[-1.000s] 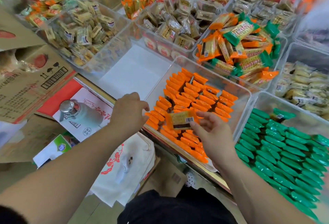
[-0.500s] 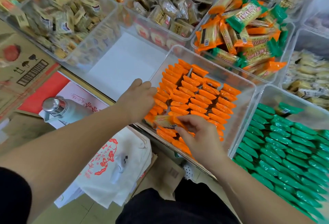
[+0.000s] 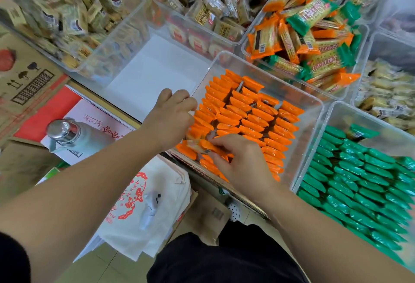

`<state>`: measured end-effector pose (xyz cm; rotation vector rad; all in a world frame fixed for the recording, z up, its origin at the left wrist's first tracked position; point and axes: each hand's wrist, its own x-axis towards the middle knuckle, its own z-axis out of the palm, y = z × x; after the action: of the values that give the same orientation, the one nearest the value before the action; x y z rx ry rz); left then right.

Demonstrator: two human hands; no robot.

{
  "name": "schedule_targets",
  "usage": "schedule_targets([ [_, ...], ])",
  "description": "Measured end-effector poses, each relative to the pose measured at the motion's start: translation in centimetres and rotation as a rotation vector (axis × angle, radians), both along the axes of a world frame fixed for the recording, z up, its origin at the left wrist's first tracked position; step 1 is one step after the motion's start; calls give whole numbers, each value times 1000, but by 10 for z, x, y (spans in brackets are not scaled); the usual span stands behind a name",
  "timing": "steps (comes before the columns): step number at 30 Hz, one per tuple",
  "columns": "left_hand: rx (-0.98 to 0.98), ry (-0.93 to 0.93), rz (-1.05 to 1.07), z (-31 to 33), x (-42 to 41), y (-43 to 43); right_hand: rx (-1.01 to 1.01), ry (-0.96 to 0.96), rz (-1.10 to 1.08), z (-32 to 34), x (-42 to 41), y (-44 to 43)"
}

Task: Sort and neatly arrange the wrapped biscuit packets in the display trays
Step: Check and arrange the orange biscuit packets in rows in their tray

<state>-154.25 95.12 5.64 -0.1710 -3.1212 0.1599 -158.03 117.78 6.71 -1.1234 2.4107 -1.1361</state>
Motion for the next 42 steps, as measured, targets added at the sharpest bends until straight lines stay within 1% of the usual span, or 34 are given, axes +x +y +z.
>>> schedule_targets([
  [2, 67, 42, 30, 4, 1, -3, 62, 73, 26, -4, 2, -8],
  [5, 129, 108, 64, 14, 0, -5, 151, 97, 53, -12, 2, -23],
  [9, 170, 79, 221, 36, 4, -12, 268, 164, 101, -21, 2, -41],
  [12, 355, 189, 331, 53, 19, -18, 297, 200, 133, -26, 1, -48],
  [17, 635, 364, 600, 77, 57, -14, 350, 276, 198, -36, -6, -59],
  [21, 861, 359, 834, 80, 88, -2, 411, 276, 257, -46, -10, -62],
  [24, 1018, 391, 960, 76, 109, 5, 400, 206, 339, -44, -16, -55],
  [27, 1153, 404, 1077, 70, 127, 14, 436, 195, 389, -40, -20, -47],
  [31, 1297, 442, 1186, 62, 143, 29, 614, 207, 498, -31, -21, -49],
  [34, 1370, 430, 1227, 59, 149, 40, 737, 231, 544, -23, -21, -53],
  [36, 1410, 427, 1258, 57, 153, 44, 724, 211, 522, -18, -21, -53],
  [39, 1484, 430, 1309, 57, 156, 50, 610, 106, 455, -14, -21, -48],
  [42, 1519, 421, 1336, 60, 158, 54, 521, 82, 397, -7, -22, -37],
])
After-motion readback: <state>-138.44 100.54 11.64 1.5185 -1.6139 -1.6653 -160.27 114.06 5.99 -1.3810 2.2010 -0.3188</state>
